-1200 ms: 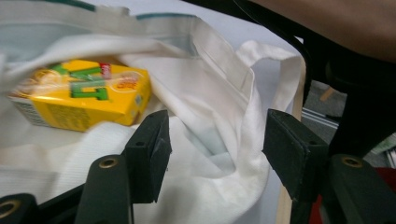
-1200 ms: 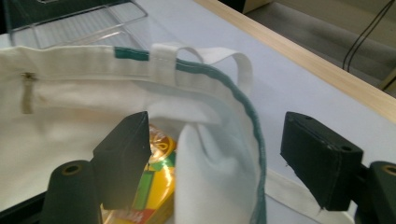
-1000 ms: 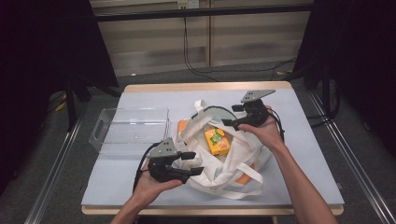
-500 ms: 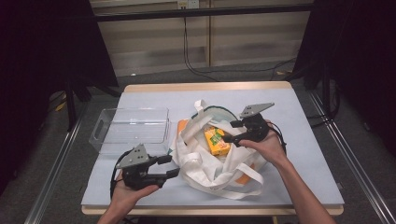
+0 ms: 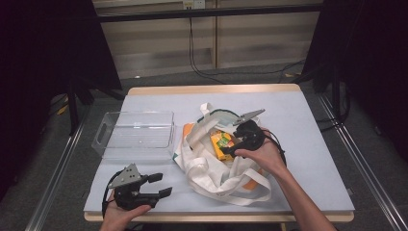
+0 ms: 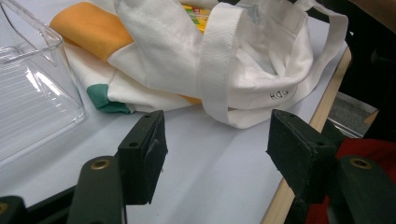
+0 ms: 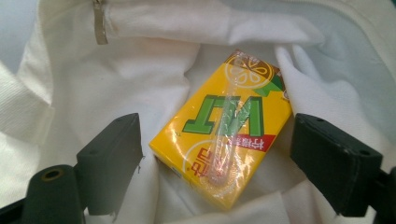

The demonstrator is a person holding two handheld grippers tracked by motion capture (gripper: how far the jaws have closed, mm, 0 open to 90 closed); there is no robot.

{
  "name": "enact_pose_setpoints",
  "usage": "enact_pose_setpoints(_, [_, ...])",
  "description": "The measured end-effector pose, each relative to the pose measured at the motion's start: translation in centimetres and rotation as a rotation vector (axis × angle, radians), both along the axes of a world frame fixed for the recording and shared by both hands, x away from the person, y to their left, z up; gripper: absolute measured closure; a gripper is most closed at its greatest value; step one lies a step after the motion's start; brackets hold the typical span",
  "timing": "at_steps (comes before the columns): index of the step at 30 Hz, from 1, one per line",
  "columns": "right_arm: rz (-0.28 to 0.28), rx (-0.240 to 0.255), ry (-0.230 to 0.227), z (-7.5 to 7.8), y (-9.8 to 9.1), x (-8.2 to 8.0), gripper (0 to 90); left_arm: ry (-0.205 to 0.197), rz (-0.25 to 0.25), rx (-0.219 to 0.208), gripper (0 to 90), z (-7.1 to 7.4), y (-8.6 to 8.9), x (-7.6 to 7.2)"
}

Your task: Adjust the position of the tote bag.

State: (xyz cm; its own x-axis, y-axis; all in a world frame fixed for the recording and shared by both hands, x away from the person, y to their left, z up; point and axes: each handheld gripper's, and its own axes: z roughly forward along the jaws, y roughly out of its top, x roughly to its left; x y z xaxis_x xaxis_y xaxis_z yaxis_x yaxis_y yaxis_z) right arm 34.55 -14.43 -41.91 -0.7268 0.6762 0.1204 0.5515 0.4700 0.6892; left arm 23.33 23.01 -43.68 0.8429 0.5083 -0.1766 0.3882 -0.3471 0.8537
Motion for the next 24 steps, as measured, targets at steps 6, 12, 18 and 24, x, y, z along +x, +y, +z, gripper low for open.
enact_pose_setpoints(6, [-0.028, -0.04, 0.025, -0.4, 1.0, 0.1, 13.6, 0.006, 0.008, 0.007, 36.9, -0.2, 0.2, 0.2])
enact_pose_setpoints(12, [-0.059, -0.092, 0.069, -0.7, 2.2, 0.3, 13.4, 0.015, 0.018, 0.009, 36.7, -0.5, 0.2, 0.3])
enact_pose_setpoints(18, [-0.084, -0.13, 0.082, -1.3, 2.8, 0.5, 13.6, 0.018, 0.018, 0.033, 36.4, -0.7, 0.2, 0.4])
enact_pose_setpoints(24, [-0.101, -0.179, 0.101, -2.1, 3.4, 0.6, 8.3, 0.025, 0.016, 0.039, 35.8, -0.9, 0.0, 0.5])
